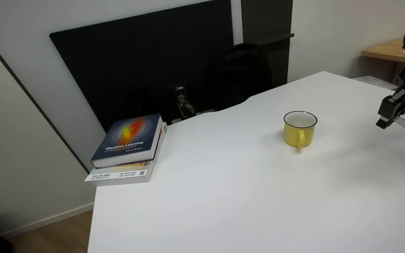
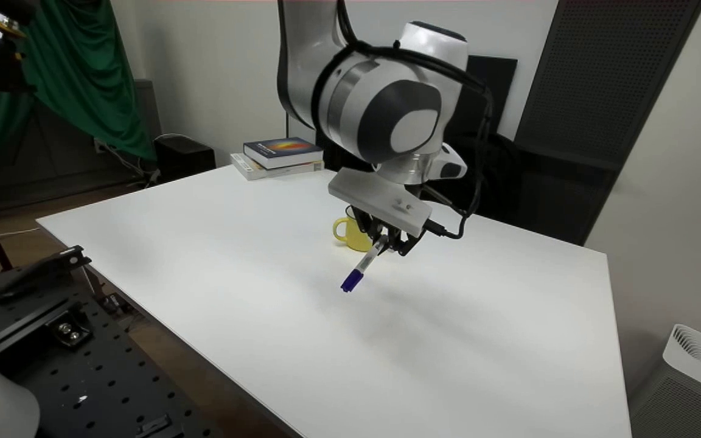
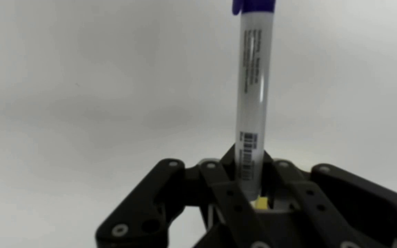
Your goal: Pick the marker from the cup and put it on the table
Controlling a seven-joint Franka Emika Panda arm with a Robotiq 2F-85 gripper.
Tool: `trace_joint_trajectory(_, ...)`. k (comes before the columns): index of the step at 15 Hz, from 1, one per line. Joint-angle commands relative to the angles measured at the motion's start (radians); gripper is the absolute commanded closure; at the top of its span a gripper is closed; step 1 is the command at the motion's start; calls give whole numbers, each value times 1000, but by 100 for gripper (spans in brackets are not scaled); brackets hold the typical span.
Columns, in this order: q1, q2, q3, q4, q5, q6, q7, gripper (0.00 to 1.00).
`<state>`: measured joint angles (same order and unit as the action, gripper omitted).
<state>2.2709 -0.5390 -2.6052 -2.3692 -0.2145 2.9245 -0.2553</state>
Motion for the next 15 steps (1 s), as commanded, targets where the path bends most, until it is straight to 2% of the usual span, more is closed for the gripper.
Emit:
trace_joint_trajectory(1, -27, -76, 0, 91, -201, -88, 204, 98)
trace_joint_trajectory(4, -41, -153, -1, 162, -376, -149, 349, 98)
trace_joint_trajectory(7, -44, -240, -4, 235, -503, -202, 451, 98)
trace_joint_trajectory(10, -40, -314, -8, 297, -585, -241, 514, 98)
trace_joint_trajectory(14, -36, -385, -9, 358, -641, -269, 553, 98)
trace_joint_trajectory(15, -34, -395, -9, 367, -655, -272, 565, 68)
